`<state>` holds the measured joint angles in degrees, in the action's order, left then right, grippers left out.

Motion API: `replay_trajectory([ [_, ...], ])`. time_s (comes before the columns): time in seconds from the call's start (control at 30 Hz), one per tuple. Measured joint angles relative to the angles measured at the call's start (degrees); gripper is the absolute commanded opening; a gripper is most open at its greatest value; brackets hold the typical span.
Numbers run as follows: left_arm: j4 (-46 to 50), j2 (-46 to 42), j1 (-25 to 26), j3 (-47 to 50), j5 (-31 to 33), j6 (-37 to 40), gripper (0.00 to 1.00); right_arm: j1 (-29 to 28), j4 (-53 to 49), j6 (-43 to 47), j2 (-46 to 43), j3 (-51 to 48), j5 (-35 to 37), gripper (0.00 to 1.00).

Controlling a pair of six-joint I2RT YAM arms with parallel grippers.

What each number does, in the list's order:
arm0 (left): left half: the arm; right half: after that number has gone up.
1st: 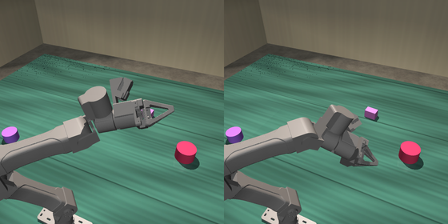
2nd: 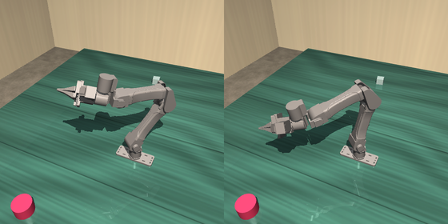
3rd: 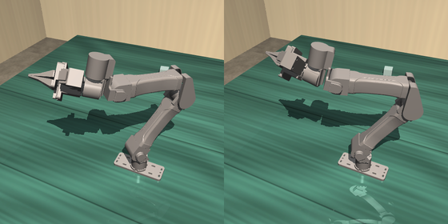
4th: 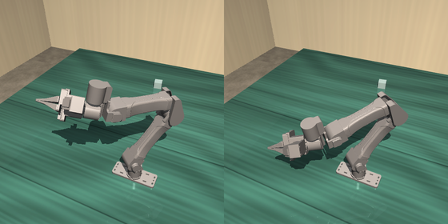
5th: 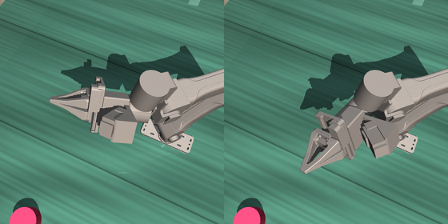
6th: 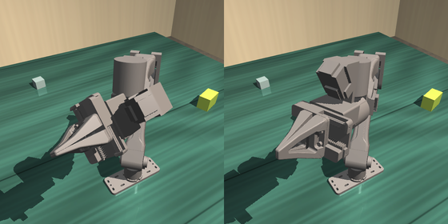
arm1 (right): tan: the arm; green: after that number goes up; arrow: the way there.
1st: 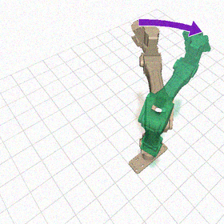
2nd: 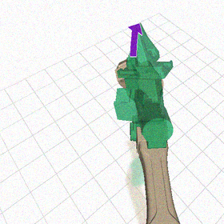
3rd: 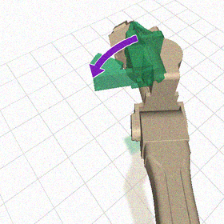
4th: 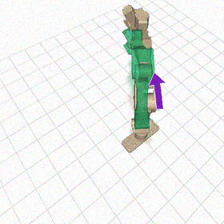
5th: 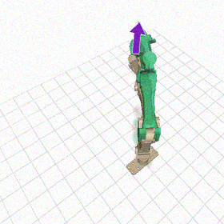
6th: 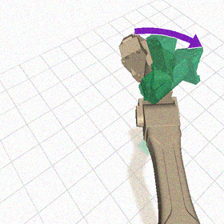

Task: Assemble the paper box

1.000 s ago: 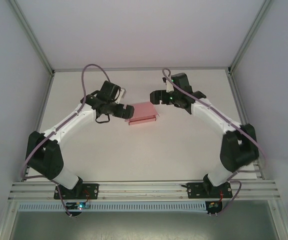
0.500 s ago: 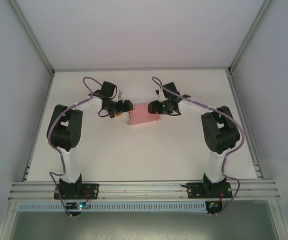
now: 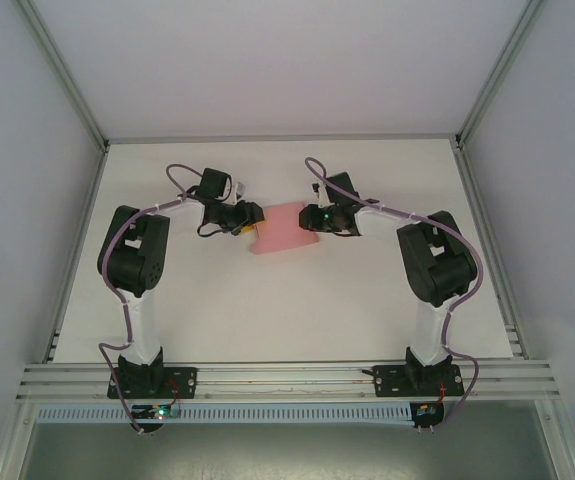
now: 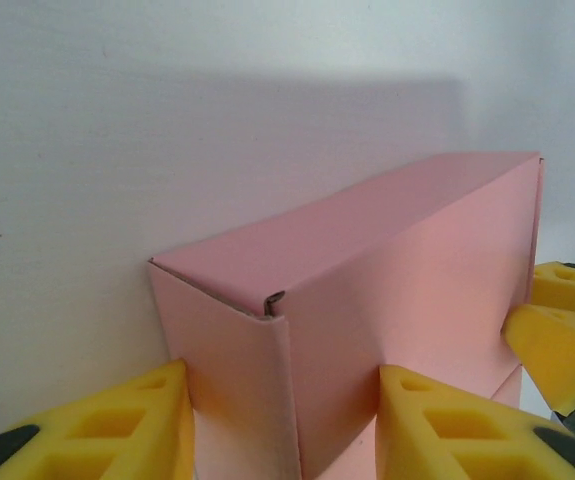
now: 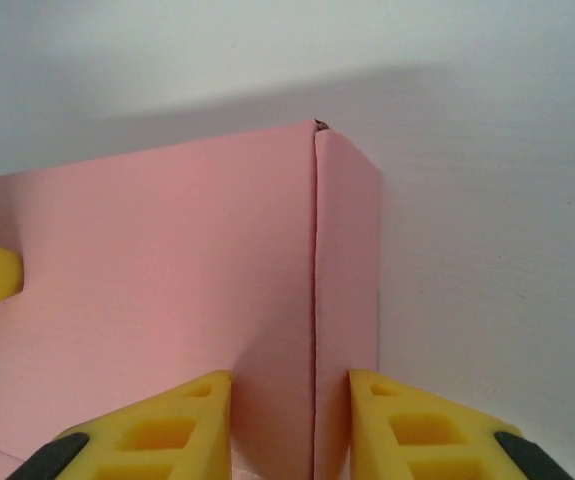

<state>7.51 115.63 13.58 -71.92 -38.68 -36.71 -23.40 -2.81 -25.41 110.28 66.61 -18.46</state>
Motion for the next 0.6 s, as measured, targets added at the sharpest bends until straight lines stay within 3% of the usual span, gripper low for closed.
replay_trajectory([
  [0.23,-9.99,-0.35,-1.51,5.01,-5.33,-1.95,0.2,2.16,2.49,-2.36,-1.73,-3.5,-3.72,0.56],
  [0.33,-15.54,-0.94,-2.27,8.57,-8.41,-3.26,0.17,3.76,1.7,-3.15,-2.91,-4.22,-6.45,0.71],
  [0.6,-22.49,-1.53,-3.58,13.05,-12.92,-4.55,0.15,5.77,0.87,-4.52,-6.27,-4.24,-13.44,0.81],
])
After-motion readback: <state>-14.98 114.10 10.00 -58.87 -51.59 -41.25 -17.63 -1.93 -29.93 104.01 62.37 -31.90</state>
